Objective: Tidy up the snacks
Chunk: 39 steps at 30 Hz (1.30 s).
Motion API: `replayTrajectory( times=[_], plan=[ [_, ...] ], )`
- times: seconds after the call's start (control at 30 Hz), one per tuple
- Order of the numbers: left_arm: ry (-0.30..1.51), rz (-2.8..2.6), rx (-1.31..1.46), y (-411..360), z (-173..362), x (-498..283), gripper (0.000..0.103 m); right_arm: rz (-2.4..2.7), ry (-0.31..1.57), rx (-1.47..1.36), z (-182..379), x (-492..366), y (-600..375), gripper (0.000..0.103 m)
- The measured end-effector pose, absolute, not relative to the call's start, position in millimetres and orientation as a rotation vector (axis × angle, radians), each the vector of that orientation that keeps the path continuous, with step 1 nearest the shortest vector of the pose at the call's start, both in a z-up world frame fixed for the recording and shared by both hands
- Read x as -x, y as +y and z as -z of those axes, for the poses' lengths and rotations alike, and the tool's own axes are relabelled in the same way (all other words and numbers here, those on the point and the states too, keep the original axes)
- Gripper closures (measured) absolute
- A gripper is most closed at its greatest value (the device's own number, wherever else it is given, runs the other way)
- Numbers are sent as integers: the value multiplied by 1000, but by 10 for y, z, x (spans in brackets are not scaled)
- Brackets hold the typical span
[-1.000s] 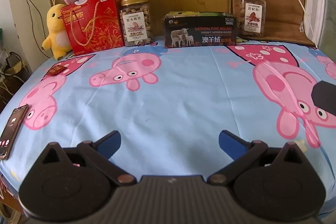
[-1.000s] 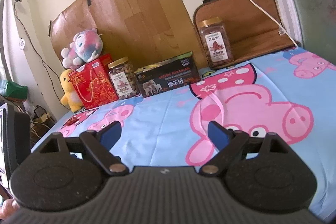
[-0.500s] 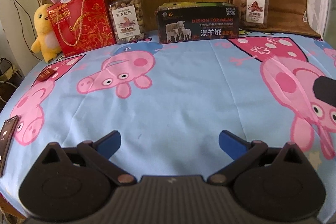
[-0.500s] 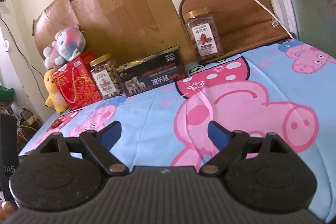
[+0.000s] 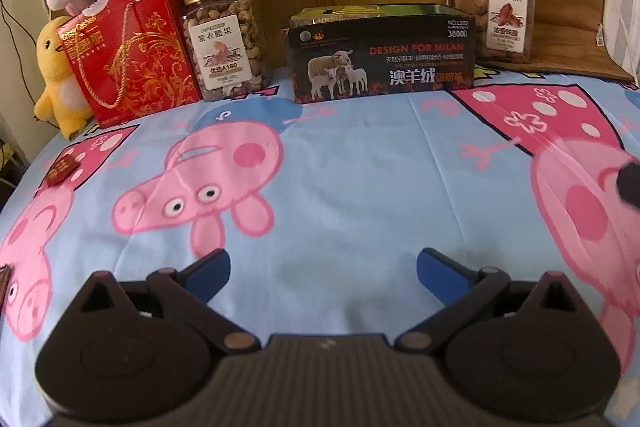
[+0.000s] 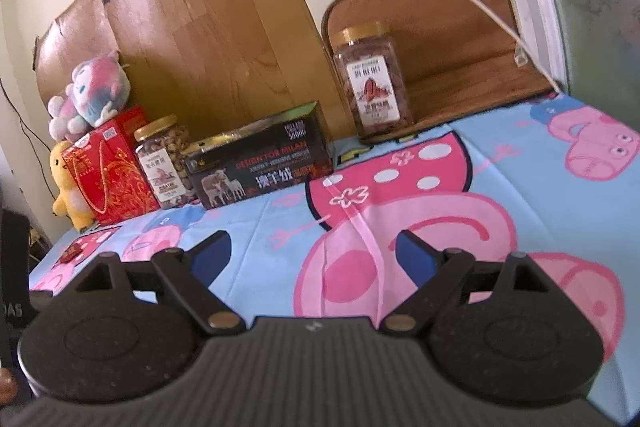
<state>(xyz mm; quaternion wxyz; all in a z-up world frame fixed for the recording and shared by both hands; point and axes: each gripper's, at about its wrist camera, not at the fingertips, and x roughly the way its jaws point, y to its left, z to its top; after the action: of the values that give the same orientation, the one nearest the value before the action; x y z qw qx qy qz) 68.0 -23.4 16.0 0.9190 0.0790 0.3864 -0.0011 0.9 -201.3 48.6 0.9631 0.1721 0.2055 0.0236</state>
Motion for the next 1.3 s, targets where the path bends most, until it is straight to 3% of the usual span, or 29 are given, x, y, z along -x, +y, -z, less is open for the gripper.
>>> replayTrajectory(
  times=[0.47,1.3],
  plan=[
    [711,-23,-133,-210,-13,-1156,0,-54,405,-283,-312,-485,-2033,12],
    [655,-9,-55,-120,-55,-1055,0,-63,389,-283,-301,-462,-2018,12]
  ],
)
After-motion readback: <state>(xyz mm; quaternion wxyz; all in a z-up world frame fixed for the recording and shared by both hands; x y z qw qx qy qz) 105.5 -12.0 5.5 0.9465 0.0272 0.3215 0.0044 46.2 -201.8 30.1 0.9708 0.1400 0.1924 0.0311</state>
